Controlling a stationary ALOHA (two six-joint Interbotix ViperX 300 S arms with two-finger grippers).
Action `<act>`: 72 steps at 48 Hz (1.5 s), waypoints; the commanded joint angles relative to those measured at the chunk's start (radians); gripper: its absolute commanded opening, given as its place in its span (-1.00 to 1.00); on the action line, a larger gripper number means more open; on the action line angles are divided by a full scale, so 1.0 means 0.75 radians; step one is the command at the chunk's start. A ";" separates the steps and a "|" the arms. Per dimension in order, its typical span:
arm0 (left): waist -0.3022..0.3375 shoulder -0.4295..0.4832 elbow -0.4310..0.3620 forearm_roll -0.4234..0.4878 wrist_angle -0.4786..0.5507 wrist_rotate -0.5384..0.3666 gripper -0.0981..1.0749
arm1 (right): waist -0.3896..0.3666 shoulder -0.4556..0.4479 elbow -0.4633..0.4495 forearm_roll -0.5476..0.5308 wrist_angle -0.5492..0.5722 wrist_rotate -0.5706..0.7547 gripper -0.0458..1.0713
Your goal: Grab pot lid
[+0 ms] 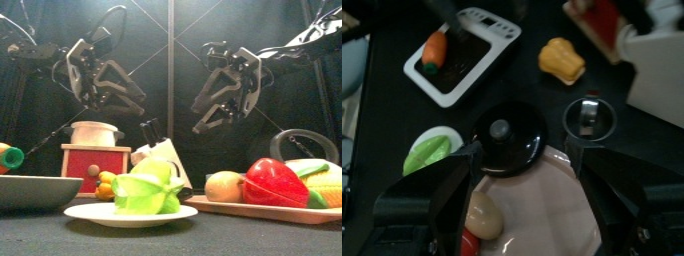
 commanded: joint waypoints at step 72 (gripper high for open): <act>0.200 -0.671 0.260 0.172 0.301 0.037 0.64 | 0.292 0.520 -0.554 -0.010 0.616 -0.002 0.57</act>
